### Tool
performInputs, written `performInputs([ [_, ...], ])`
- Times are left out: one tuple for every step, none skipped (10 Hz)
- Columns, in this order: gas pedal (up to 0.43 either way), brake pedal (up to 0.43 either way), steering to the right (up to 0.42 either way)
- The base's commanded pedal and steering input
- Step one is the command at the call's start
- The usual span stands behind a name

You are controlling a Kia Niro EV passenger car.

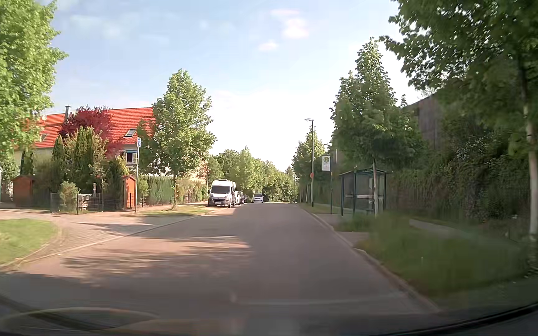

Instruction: Follow the waypoints while adhering to traffic rules and regulations

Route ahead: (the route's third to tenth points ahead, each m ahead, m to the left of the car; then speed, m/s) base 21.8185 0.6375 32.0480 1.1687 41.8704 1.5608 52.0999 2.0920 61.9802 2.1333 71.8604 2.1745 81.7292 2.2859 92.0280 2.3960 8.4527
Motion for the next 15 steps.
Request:
performInputs([
  [0.047, 0.0, 0.0],
  [0.047, 0.0, 0.0],
  [0.047, 0.0, 0.0],
  [0.047, 0.0, 0.0],
  [0.047, 0.0, 0.0],
  [0.047, 0.0, 0.0],
  [0.047, 0.0, 0.0],
  [0.047, 0.0, 0.0],
  [0.047, 0.0, -0.001],
  [0.047, 0.0, -0.001],
  [0.047, 0.0, -0.001],
  [0.047, 0.0, -0.001],
  [0.059, 0.0, -0.001],
  [0.067, 0.0, -0.001],
  [0.079, 0.0, -0.001],
])
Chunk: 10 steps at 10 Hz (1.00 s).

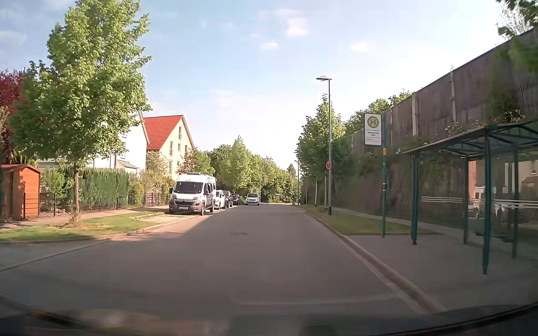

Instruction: Follow the waypoints while adhering to traffic rules and regulations

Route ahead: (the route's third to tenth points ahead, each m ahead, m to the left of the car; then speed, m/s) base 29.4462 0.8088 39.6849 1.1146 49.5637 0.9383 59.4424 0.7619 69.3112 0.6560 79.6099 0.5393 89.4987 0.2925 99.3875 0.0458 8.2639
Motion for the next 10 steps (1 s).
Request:
performInputs([
  [0.079, 0.0, -0.002],
  [0.079, 0.0, -0.003],
  [0.079, 0.0, -0.003],
  [0.079, 0.0, -0.004],
  [0.079, 0.0, -0.003],
  [0.079, 0.0, -0.003],
  [0.079, 0.0, -0.003],
  [0.079, 0.0, -0.003],
  [0.079, 0.0, -0.003],
  [0.079, 0.0, -0.004],
])
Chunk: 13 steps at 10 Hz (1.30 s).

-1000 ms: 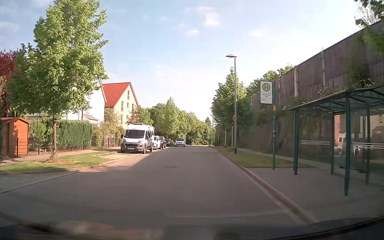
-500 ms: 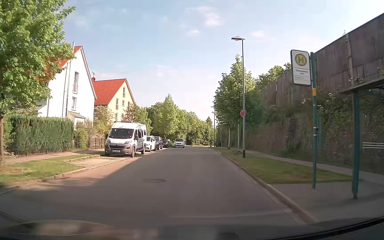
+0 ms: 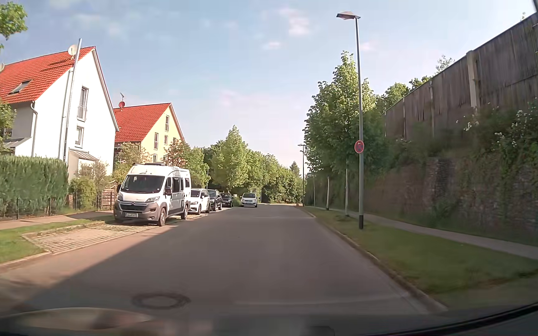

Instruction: Follow the waypoints while adhering to traffic rules and regulations

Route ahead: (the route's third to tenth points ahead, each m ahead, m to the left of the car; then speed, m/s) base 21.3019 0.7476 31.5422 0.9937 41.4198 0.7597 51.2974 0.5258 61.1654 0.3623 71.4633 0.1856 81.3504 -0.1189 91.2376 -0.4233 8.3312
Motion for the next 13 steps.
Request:
performInputs([
  [0.079, 0.0, -0.004],
  [0.079, 0.0, -0.004],
  [0.079, 0.0, -0.003],
  [0.079, 0.0, -0.003],
  [0.079, 0.0, -0.003],
  [0.079, 0.0, -0.003],
  [0.079, 0.0, -0.003],
  [0.067, 0.0, -0.002],
  [0.067, 0.0, -0.001],
  [0.067, 0.0, -0.001],
  [0.067, 0.0, 0.0],
  [0.067, 0.0, 0.0],
  [0.067, 0.0, 0.0],
])
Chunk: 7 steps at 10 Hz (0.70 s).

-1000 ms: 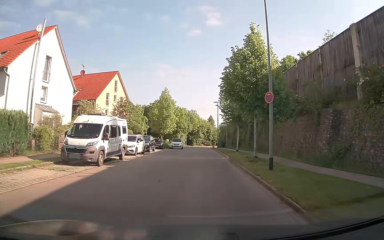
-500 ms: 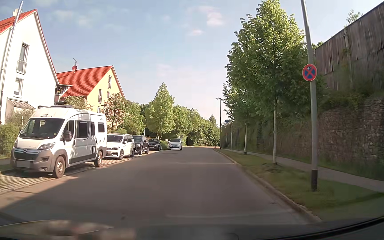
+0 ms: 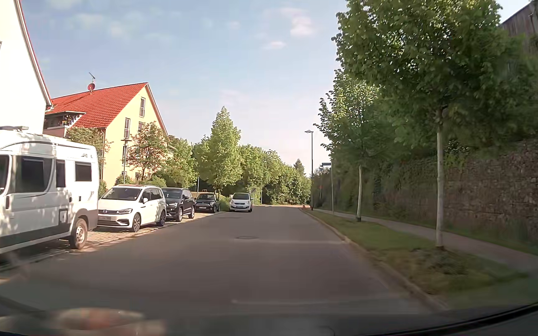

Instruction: Follow the waypoints while adhering to traffic rules and regulations

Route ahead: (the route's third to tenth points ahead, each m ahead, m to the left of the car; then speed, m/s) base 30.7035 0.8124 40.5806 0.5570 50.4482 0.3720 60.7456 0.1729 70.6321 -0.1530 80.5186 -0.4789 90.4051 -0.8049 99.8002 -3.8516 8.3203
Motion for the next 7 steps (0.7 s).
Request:
performInputs([
  [0.067, 0.0, 0.0],
  [0.067, 0.0, 0.0],
  [0.067, 0.0, 0.001],
  [0.067, 0.0, 0.001],
  [0.067, 0.0, 0.001],
  [0.039, 0.0, 0.001],
  [0.0, 0.0, 0.0],
])
